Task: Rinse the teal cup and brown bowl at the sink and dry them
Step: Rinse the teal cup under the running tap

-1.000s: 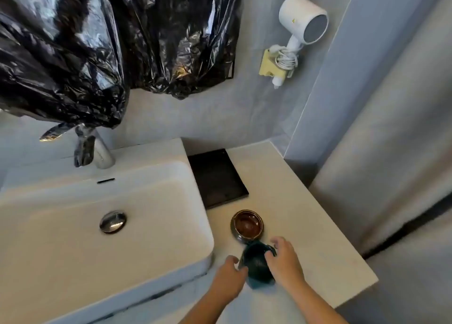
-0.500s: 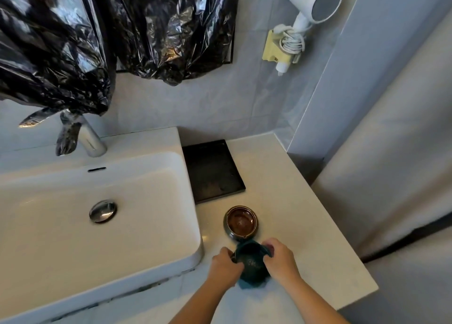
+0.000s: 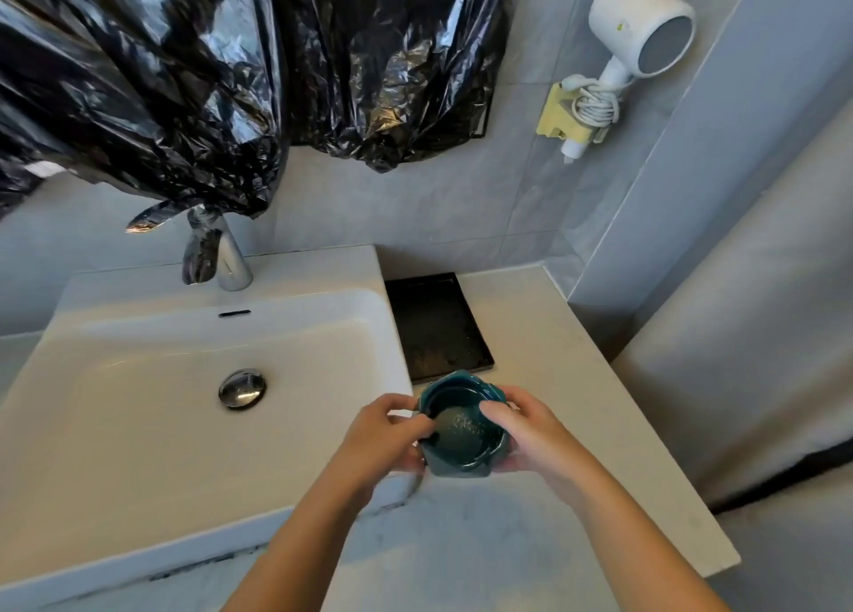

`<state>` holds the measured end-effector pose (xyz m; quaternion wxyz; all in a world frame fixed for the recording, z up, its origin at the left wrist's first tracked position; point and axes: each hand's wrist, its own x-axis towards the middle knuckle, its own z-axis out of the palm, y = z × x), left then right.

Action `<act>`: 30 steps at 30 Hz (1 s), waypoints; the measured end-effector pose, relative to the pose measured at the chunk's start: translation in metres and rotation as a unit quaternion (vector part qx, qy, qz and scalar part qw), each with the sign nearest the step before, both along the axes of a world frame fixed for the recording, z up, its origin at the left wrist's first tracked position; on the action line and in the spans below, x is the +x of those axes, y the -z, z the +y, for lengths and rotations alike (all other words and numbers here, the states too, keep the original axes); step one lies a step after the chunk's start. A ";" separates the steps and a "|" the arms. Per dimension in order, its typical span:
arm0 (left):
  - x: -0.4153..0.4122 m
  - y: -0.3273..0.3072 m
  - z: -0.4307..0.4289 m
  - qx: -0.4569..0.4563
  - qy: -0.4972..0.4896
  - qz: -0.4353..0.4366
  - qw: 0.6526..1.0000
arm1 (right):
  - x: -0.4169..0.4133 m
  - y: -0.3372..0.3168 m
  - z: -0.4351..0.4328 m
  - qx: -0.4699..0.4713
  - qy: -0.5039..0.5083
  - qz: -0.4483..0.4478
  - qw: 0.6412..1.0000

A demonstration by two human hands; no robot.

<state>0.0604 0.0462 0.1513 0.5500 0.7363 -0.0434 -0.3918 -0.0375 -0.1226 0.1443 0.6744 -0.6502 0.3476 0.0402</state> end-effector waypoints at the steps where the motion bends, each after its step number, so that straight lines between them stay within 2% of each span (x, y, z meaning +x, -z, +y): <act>1: 0.009 -0.008 0.015 -0.006 -0.009 -0.003 1.000 | 0.012 -0.003 0.011 0.055 -0.011 -0.020 0.998; 4: 0.042 -0.022 0.065 -0.024 -0.048 -0.021 0.998 | 0.054 -0.006 0.053 0.139 -0.045 -0.068 0.987; 8: 0.092 -0.022 0.137 -0.003 -0.084 -0.062 0.995 | 0.112 -0.007 0.121 0.127 -0.057 -0.080 0.987; 10: 0.122 -0.016 0.168 0.037 -0.131 -0.130 0.982 | 0.140 -0.002 0.152 0.115 -0.038 -0.055 0.991; 12: 0.154 -0.014 0.190 0.122 -0.157 -0.284 0.938 | 0.167 0.005 0.177 0.114 -0.007 -0.032 0.993; 14: 0.187 -0.020 0.197 0.162 -0.158 -0.446 0.866 | 0.192 0.014 0.193 0.104 0.012 -0.016 0.994; 16: 0.220 -0.027 0.193 0.177 -0.130 -0.559 0.800 | 0.212 0.020 0.202 0.090 0.027 -0.008 0.996; 18: 0.251 -0.030 0.185 0.184 -0.084 -0.627 0.752 | 0.228 0.023 0.206 0.087 0.047 -0.014 0.995; 21: 0.284 -0.030 0.172 0.182 -0.034 -0.692 0.698 | 0.248 0.023 0.208 0.075 0.064 -0.024 0.995; 23: 0.300 -0.032 0.167 0.166 -0.021 -0.716 0.678 | 0.262 0.024 0.205 0.065 0.071 -0.019 0.995; 30: 0.317 -0.035 0.163 0.144 -0.004 -0.738 0.659 | 0.283 0.023 0.199 0.050 0.065 -0.008 0.997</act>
